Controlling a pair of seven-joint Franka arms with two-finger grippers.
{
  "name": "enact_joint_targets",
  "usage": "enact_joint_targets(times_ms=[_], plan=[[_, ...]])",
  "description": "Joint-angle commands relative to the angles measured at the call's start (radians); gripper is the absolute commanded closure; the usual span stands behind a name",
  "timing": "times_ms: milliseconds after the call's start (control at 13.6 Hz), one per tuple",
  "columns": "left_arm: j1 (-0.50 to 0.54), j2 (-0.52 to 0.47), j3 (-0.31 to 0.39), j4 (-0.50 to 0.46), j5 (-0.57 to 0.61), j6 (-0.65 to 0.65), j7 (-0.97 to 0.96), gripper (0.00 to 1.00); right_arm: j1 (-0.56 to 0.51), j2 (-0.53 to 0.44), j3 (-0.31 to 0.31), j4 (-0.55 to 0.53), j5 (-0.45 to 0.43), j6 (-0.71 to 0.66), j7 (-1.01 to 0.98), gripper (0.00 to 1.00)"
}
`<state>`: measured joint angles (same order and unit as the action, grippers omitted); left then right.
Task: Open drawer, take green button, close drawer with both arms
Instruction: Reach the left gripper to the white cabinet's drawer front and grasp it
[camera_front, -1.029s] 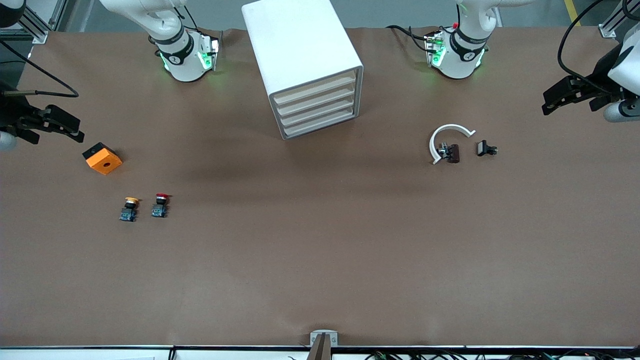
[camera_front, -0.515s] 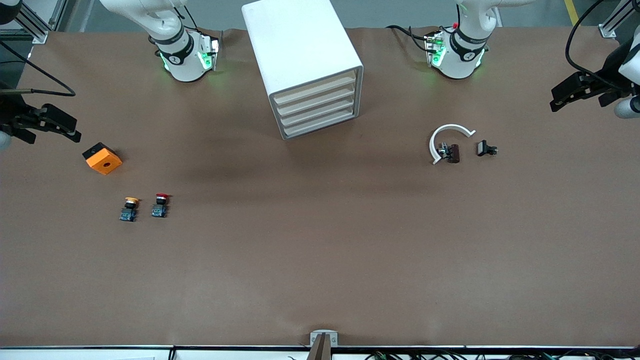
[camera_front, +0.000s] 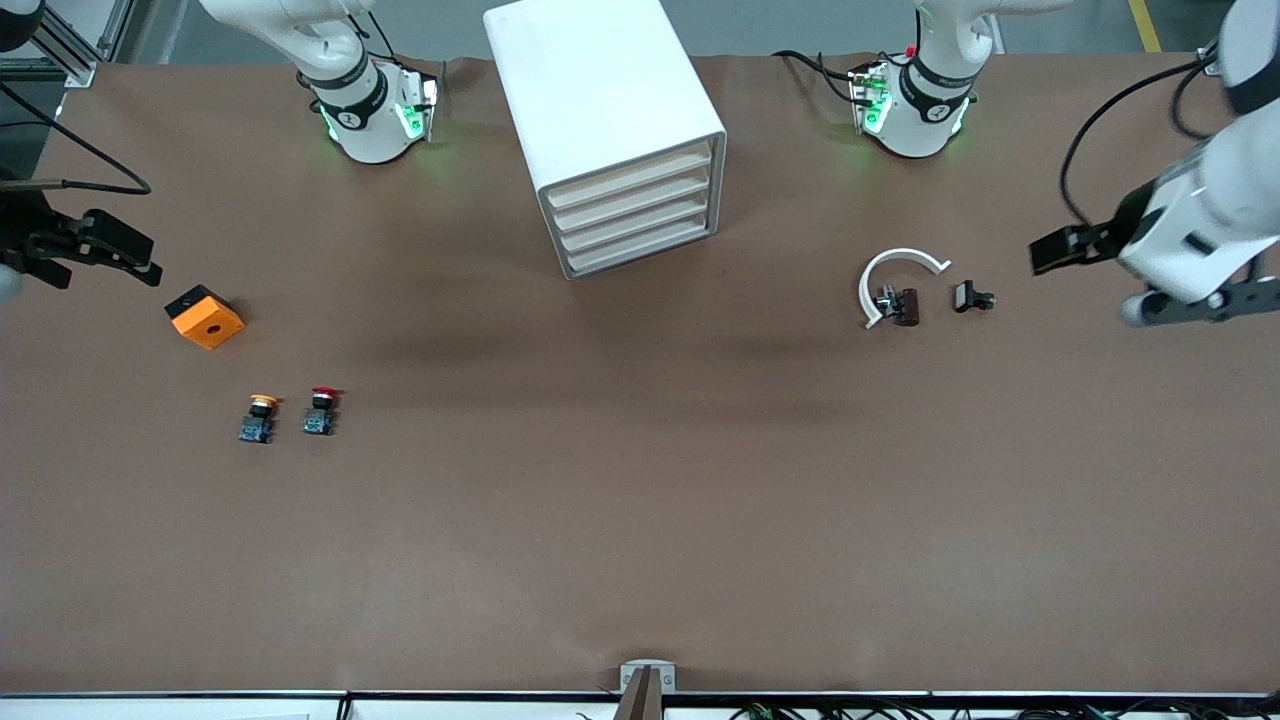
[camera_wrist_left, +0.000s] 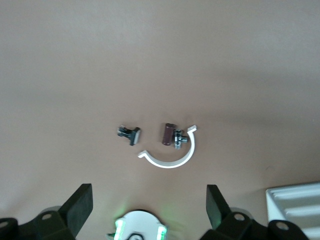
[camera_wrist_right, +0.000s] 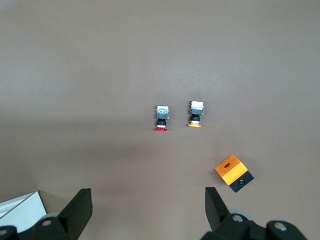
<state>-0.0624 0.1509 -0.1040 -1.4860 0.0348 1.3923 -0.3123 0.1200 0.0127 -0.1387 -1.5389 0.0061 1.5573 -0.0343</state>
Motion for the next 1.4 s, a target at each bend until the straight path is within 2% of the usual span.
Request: enact_joint_targets(times_ms=[0, 515, 662, 882, 1029, 1324], plan=[[-0.063, 0.105, -0.005, 0.041, 0.000, 0.019, -0.198, 0.00, 0.001, 0.018, 0.008, 0.028, -0.015, -0.011, 0.014, 0.00], [-0.217, 0.309, -0.005, 0.063, -0.004, 0.077, -0.642, 0.00, 0.003, 0.016, 0.008, 0.028, -0.017, -0.016, 0.014, 0.00], [-0.249, 0.358, -0.005, 0.063, -0.065, 0.100, -0.819, 0.00, 0.003, 0.018, 0.008, 0.028, -0.015, -0.016, 0.014, 0.00], [-0.251, 0.421, -0.003, 0.063, -0.232, 0.129, -1.017, 0.00, 0.001, 0.018, 0.008, 0.028, -0.018, -0.011, 0.014, 0.00], [-0.254, 0.466, -0.005, 0.063, -0.289, 0.131, -1.161, 0.00, -0.002, 0.016, 0.008, 0.028, -0.018, -0.016, 0.013, 0.00], [-0.293, 0.533, -0.005, 0.056, -0.361, 0.126, -1.208, 0.00, -0.002, 0.018, 0.008, 0.028, -0.018, -0.011, 0.013, 0.00]])
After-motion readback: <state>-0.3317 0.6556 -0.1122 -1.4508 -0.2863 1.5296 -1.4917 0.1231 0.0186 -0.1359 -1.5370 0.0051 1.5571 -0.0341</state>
